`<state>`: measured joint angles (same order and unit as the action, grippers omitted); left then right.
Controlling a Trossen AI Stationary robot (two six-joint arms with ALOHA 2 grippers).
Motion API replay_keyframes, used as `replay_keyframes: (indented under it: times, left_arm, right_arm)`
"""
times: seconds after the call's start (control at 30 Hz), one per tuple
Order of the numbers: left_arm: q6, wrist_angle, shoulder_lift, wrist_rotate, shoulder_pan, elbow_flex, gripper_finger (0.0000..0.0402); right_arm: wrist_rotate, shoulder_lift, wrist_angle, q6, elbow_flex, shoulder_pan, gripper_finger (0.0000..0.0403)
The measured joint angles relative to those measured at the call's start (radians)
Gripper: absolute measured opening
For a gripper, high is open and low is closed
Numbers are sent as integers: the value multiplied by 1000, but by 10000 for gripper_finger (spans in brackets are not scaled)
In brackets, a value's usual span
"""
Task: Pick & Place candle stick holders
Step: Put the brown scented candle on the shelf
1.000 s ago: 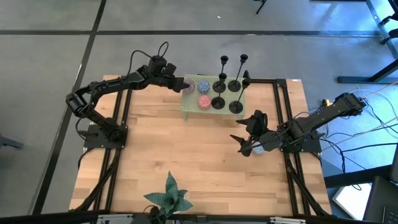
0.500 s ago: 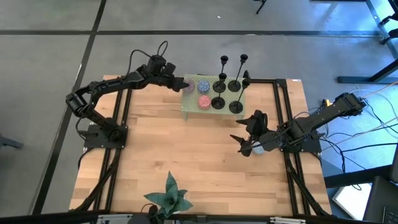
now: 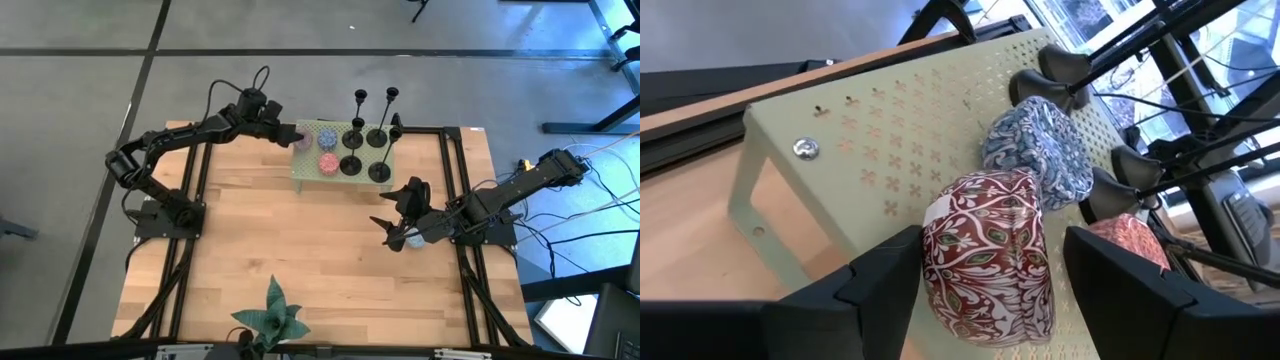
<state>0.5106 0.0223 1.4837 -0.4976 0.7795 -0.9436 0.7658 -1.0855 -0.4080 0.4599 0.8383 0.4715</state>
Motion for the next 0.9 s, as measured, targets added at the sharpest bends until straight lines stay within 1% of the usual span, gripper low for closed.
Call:
replay_keyframes:
  times: [0.27,0.4,0.57,0.63,0.73,0.8,0.9]
  left_arm:
    - [0,-3,0,0,8,0,239]
    - [0,7,0,3,7,-21,239]
    - [-35,103,0,15,-3,-61,239]
    - [-47,119,0,54,-2,-74,239]
    - [-55,141,0,62,0,-86,239]
    - [-89,154,0,61,-3,-99,239]
    - [-206,235,-1,58,-7,-140,237]
  right_arm:
    - [0,0,0,0,0,0,328]
    - [0,0,0,0,0,0,328]
    - [0,0,0,0,0,0,328]
    - [0,0,0,0,0,0,328]
    - [0,0,0,0,0,0,328]
    - [0,0,0,0,0,0,328]
    - [0,0,0,0,0,0,328]
